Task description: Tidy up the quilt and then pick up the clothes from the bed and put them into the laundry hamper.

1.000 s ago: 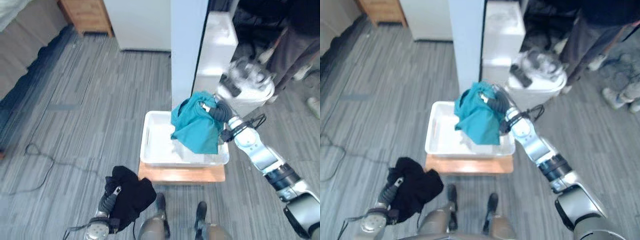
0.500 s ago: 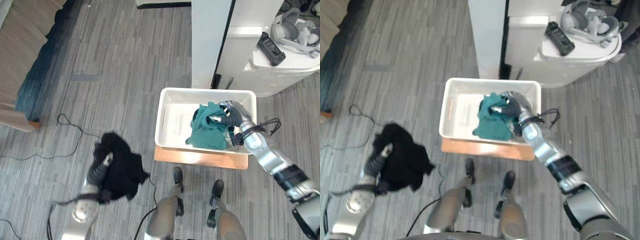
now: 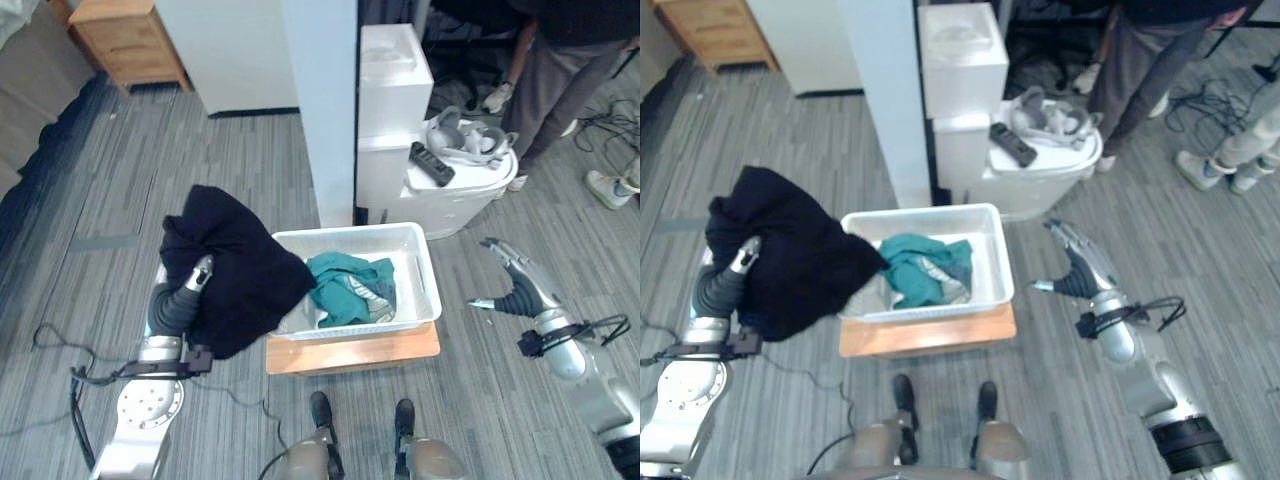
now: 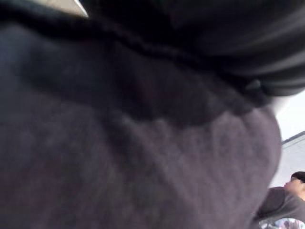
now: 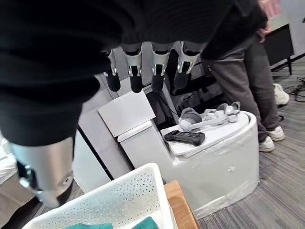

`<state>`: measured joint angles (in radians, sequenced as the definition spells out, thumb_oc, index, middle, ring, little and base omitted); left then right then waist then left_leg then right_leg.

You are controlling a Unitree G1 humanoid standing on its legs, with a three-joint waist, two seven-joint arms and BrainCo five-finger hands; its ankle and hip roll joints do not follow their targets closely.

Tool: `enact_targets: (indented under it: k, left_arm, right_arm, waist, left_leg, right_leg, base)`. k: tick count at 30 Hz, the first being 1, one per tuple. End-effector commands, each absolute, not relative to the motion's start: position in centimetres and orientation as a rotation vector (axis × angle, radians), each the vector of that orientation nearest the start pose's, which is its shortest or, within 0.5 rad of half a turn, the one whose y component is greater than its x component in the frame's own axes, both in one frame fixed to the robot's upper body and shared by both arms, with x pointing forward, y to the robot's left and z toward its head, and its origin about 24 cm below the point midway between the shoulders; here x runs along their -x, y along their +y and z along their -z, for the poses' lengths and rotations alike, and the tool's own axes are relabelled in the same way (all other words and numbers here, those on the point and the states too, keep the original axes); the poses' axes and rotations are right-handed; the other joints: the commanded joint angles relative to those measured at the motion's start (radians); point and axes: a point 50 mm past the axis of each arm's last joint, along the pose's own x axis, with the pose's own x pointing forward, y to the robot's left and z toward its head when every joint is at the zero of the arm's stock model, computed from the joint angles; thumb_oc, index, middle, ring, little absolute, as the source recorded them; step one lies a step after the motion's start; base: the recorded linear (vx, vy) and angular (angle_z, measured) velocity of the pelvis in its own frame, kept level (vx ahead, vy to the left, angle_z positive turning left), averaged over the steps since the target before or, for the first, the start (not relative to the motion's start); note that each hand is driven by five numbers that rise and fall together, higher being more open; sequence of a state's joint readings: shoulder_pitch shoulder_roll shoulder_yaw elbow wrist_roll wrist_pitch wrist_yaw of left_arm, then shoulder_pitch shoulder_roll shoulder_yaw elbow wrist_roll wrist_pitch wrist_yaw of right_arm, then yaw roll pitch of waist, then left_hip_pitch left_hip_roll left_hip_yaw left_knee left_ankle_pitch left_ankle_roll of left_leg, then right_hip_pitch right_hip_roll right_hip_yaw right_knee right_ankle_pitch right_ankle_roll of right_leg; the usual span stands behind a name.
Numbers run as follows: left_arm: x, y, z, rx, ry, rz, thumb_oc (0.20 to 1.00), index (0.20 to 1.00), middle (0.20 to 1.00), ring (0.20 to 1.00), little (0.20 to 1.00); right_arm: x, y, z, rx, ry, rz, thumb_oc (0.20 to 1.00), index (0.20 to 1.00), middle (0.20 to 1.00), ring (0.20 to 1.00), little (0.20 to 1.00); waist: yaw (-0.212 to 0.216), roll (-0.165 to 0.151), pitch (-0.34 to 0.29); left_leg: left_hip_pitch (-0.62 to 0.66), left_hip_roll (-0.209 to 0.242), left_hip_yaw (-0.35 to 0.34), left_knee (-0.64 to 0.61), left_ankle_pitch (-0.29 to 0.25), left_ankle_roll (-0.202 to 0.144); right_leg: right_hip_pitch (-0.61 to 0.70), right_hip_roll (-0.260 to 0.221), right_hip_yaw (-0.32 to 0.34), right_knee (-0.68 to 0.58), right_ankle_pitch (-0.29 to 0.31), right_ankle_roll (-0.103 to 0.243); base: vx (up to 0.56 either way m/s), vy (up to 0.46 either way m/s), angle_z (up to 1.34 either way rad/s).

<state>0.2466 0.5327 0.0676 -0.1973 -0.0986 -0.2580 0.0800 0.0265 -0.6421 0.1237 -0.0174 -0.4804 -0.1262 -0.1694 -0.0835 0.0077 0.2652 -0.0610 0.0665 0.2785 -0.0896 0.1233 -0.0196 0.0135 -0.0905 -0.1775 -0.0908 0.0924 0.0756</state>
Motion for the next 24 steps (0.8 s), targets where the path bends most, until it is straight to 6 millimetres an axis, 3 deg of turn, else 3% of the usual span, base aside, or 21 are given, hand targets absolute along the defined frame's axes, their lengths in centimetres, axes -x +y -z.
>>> enact_targets:
  k: [1, 4, 6, 7, 8, 9, 10, 12, 16, 20, 22, 24]
  left_arm:
    - [-20.9, 24.2, -9.2, -0.542, -0.267, -0.039, 0.2, 0.2, 0.2, 0.2, 0.2]
    - [-22.9, 23.4, -8.6, -0.709, -0.247, -0.013, 0.2, 0.2, 0.2, 0.2, 0.2]
    - [-23.1, 24.3, -9.5, -0.787, -0.289, -0.042, 0.2, 0.2, 0.2, 0.2, 0.2]
    - [-26.7, 25.5, -14.2, -0.844, -0.405, -0.146, 0.2, 0.2, 0.2, 0.2, 0.2]
    - [-27.1, 25.4, -14.4, -0.844, -0.413, -0.147, 0.2, 0.2, 0.2, 0.2, 0.2]
    - [-28.6, 24.8, -15.8, -0.871, -0.457, -0.141, 0.2, 0.2, 0.2, 0.2, 0.2]
    - [-28.2, 25.1, -10.0, -0.972, -0.294, -0.113, 0.2, 0.2, 0.2, 0.2, 0.2]
    - [-29.6, 26.0, -9.6, -0.999, -0.214, -0.152, 0.2, 0.2, 0.2, 0.2, 0.2]
    - [-32.0, 26.3, -12.2, -1.148, -0.266, -0.214, 0.2, 0.2, 0.2, 0.2, 0.2]
    - [-33.2, 25.8, -14.1, -1.153, -0.316, -0.243, 0.2, 0.2, 0.2, 0.2, 0.2]
    - [-33.3, 25.4, -14.0, -1.14, -0.323, -0.236, 0.2, 0.2, 0.2, 0.2, 0.2]
    - [-33.3, 24.2, -12.4, -1.111, -0.297, -0.189, 0.2, 0.2, 0.2, 0.2, 0.2]
  right_arm:
    - [-24.9, -21.8, -8.4, 1.111, -0.274, -0.069, 1.0, 1.0, 1.0, 1.0, 1.0]
    - [-24.3, -21.3, -7.5, 1.114, -0.254, -0.094, 1.0, 1.0, 1.0, 1.0, 1.0]
    - [-23.9, -21.7, -7.0, 1.142, -0.242, -0.083, 1.0, 1.0, 1.0, 1.0, 1.0]
    - [-24.0, -21.3, -6.4, 1.179, -0.216, -0.161, 1.0, 1.0, 1.0, 1.0, 1.0]
    - [-24.2, -21.3, -6.6, 1.177, -0.221, -0.153, 1.0, 1.0, 1.0, 1.0, 1.0]
    - [-24.2, -21.1, -6.3, 1.163, -0.215, -0.156, 1.0, 1.0, 1.0, 1.0, 1.0]
    - [-23.7, -20.9, -5.6, 1.133, -0.201, -0.163, 1.0, 1.0, 1.0, 1.0, 1.0]
    - [-23.6, -20.8, -5.2, 1.143, -0.196, -0.202, 1.0, 1.0, 1.0, 1.0, 1.0]
    - [-23.6, -21.4, -5.0, 1.147, -0.185, -0.194, 1.0, 1.0, 1.0, 1.0, 1.0]
    - [-23.5, -21.7, -4.8, 1.153, -0.176, -0.181, 1.0, 1.0, 1.0, 1.0, 1.0]
    - [-23.7, -21.5, -4.7, 1.152, -0.179, -0.18, 1.0, 1.0, 1.0, 1.0, 1.0]
    - [-24.6, -20.7, -4.6, 1.143, -0.194, -0.18, 1.0, 1.0, 1.0, 1.0, 1.0]
  waist:
    - [-0.011, 0.003, -0.04]
    - [-0.046, 0.018, -0.017]
    - [-0.057, 0.033, 0.002]
    - [-0.113, 0.05, -0.002]
    - [-0.108, 0.049, 0.004]
    - [-0.14, 0.051, 0.006]
    - [-0.164, 0.055, 0.014]
    - [-0.182, 0.061, 0.016]
    - [-0.23, 0.08, 0.028]
    - [-0.244, 0.094, 0.041]
    - [-0.244, 0.096, 0.045]
    - [-0.242, 0.097, 0.064]
  left_leg:
    - [0.112, 0.076, 0.035, 0.002, -0.125, -0.08]
    - [0.102, 0.08, 0.071, 0.002, -0.119, -0.084]
    - [0.08, 0.08, 0.079, 0.002, -0.112, -0.087]
    - [0.074, 0.084, 0.1, 0.002, -0.111, -0.094]
    - [0.069, 0.084, 0.101, 0.002, -0.106, -0.093]
    - [0.072, 0.084, 0.124, 0.002, -0.11, -0.095]
    - [0.074, 0.083, 0.149, 0.002, -0.114, -0.095]
    - [0.071, 0.084, 0.164, 0.002, -0.112, -0.096]
    - [0.05, 0.079, 0.191, 0.002, -0.112, -0.096]
    - [0.027, 0.071, 0.183, 0.002, -0.108, -0.095]
    - [0.022, 0.069, 0.18, 0.002, -0.106, -0.095]
    - [0.01, 0.062, 0.177, 0.002, -0.102, -0.094]
  right_leg:
    - [0.003, -0.065, -0.001, 0.003, -0.117, 0.087]
    - [-0.037, -0.062, 0.027, 0.003, -0.1, 0.091]
    - [-0.068, -0.063, 0.04, 0.003, -0.089, 0.094]
    - [-0.089, -0.062, 0.058, 0.003, -0.087, 0.101]
    - [-0.095, -0.061, 0.059, 0.003, -0.083, 0.099]
    - [-0.104, -0.061, 0.071, 0.003, -0.079, 0.104]
    - [-0.118, -0.059, 0.088, 0.003, -0.074, 0.108]
    - [-0.133, -0.057, 0.103, 0.003, -0.067, 0.111]
    - [-0.18, -0.059, 0.138, 0.003, -0.049, 0.114]
    - [-0.202, -0.065, 0.137, 0.003, -0.042, 0.112]
    - [-0.207, -0.066, 0.138, 0.003, -0.04, 0.111]
    - [-0.221, -0.067, 0.147, 0.003, -0.033, 0.109]
  base:
    - [-0.03, 0.011, -0.36]
    - [-0.07, 0.022, -0.4]
    - [-0.1, 0.036, -0.47]
    - [-0.06, 0.051, -0.34]
    - [0.01, 0.084, -0.02]
    - [0.01, 0.071, 0.0]
    - [0.03, 0.077, -0.16]
    - [0.0, 0.056, -0.82]
    - [-0.01, 0.063, -0.51]
    - [-0.03, 0.01, -0.23]
    - [-0.02, -0.002, 0.0]
    - [-0.04, 0.008, 0.01]
